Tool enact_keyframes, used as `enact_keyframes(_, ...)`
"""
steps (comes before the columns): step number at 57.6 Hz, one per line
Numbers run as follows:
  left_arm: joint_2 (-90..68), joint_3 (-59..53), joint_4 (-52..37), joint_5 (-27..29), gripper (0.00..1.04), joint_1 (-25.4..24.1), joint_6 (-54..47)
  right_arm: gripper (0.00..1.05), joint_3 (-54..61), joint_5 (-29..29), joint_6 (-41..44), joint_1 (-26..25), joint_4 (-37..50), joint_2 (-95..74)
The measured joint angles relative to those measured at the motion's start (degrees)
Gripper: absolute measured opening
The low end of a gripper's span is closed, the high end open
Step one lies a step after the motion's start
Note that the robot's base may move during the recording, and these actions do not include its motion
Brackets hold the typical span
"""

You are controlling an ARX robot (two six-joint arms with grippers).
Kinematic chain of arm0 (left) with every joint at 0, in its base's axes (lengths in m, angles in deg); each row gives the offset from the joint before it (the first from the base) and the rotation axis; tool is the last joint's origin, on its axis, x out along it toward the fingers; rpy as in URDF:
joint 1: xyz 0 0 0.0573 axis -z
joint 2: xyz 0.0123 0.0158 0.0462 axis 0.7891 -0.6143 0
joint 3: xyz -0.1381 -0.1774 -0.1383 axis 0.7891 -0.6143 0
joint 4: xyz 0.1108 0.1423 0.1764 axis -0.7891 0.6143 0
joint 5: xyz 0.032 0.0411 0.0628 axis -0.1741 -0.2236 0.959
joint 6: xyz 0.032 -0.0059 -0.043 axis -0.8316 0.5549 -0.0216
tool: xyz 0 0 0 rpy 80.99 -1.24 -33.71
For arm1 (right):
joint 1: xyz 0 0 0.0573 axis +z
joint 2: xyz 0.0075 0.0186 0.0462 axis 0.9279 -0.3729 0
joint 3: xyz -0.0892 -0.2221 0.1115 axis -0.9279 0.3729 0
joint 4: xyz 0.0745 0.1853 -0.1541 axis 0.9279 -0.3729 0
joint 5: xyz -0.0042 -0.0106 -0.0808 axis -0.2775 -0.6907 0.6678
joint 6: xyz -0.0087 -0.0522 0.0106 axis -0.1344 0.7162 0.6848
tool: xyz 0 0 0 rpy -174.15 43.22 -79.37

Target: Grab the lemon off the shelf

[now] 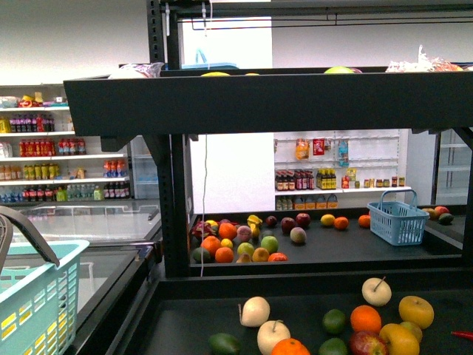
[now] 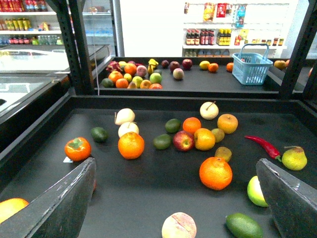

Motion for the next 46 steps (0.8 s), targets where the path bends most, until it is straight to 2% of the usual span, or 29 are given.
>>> enact_keyframes(4,0.0,0.0,0.0,0.0,0.46,0.0,0.0,0.97,0.0,0.0,0.0,0.0,0.0,0.0)
enact_keyframes(7,0.0,0.0,0.0,0.0,0.57,0.0,0.0,0.97,0.0,0.0,0.0,0.0,0.0,0.0)
enact_keyframes(20,0.0,0.0,0.0,0.0,0.97,0.0,0.0,0.97,0.0,0.0,0.0,0.0,0.0,0.0)
enact_keyframes(46,0.0,0.0,0.0,0.0,0.97,0.0,-0.1,0.97,0.0,0.0,0.0,0.0,0.0,0.0)
